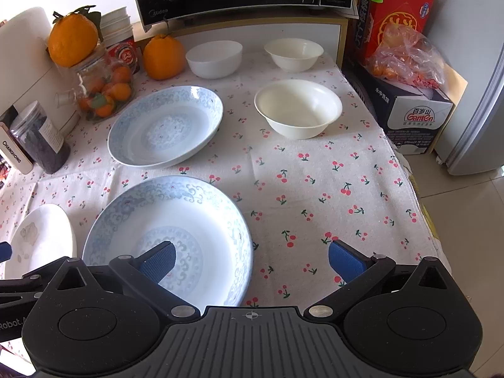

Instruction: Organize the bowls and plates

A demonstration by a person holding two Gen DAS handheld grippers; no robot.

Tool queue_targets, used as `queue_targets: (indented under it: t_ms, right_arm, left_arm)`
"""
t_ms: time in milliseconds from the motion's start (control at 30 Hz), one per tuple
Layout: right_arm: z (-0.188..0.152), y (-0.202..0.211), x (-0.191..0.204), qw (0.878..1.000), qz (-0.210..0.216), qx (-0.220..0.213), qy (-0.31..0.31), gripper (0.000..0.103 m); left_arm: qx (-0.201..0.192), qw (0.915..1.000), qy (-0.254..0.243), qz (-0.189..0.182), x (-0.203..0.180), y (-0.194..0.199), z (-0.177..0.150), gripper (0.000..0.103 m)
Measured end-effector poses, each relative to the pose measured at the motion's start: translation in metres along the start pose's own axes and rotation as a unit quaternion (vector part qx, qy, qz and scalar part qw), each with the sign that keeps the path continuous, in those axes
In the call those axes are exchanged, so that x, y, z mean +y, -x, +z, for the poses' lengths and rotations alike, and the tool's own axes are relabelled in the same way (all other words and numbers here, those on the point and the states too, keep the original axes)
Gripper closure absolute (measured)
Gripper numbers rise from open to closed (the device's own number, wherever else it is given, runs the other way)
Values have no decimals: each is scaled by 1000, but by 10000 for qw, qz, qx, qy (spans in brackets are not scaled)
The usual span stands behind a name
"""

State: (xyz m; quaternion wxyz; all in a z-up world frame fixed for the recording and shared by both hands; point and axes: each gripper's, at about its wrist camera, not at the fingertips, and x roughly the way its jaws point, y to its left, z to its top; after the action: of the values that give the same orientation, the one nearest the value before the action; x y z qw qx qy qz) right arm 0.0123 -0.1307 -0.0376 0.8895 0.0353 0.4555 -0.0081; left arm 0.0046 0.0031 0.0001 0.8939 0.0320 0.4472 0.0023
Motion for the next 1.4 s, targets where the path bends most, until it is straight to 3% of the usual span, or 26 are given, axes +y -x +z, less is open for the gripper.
queue_targets:
  t_ms: [1400]
  right_arm:
    - [1,-1,-2,10000,16,-24,-5,0]
  left_arm:
    - [-5,10000,-2,-72,2,-1,2,0]
